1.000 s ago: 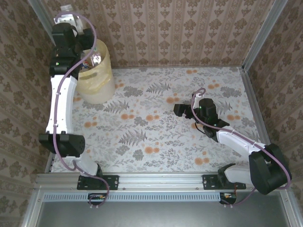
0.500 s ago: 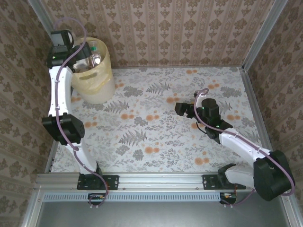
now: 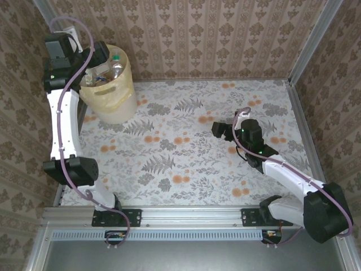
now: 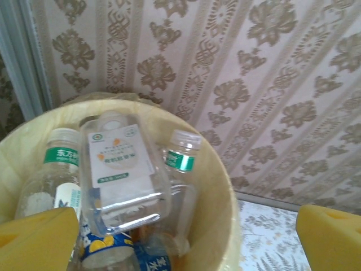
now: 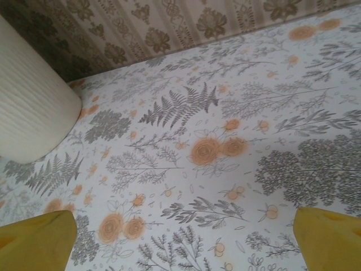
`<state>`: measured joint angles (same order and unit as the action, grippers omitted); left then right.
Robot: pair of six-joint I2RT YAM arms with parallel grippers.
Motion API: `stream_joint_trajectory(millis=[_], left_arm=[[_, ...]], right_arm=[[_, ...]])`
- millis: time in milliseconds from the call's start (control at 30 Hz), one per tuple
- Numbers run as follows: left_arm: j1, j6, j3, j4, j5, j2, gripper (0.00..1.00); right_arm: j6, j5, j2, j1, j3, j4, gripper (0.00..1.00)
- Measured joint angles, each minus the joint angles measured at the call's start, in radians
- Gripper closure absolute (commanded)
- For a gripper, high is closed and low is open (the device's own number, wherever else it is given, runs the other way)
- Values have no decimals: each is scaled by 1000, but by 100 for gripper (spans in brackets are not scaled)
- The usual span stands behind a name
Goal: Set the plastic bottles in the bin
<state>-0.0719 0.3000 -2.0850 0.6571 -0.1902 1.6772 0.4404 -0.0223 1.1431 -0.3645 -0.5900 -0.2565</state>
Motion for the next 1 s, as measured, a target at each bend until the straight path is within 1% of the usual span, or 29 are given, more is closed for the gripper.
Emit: stream_joint_trajectory(millis=[67,133,233,333,433,533,633,733,800,867,1000], left_arm=[[0,15,43,-26,-34,-33,0],[0,32,122,-65,-62,-81,0],[0,65,292,-142,-82,-188,0],[0,98,480,-216,-67,-326,0],[0,125,669,-304,-2,-485,0],[0,134,822,-359,102,-627,0],[0,143,953,-391,240,-731,0],[-1,158,1126,-443,385,-804,0],[-3,157,1234,-472,448,-816,0],[-3,142,1312,-491,489,-782,0],[-7,72,1407,-552,514,-675,0]], right_arm=[[0,-26,-16,0,12,1,0],[0,-54,-39,3,28,3,0],[-8,-108,-84,18,51,16,0],[-23,-168,-138,56,76,30,0],[-39,-220,-192,109,105,32,0],[-60,-259,-230,172,141,32,0],[-80,-278,-233,234,166,31,0],[-98,-302,-214,284,190,12,0],[-108,-312,-179,313,201,-5,0],[-126,-312,-126,341,201,-22,0],[-190,-293,-4,364,201,-89,0]])
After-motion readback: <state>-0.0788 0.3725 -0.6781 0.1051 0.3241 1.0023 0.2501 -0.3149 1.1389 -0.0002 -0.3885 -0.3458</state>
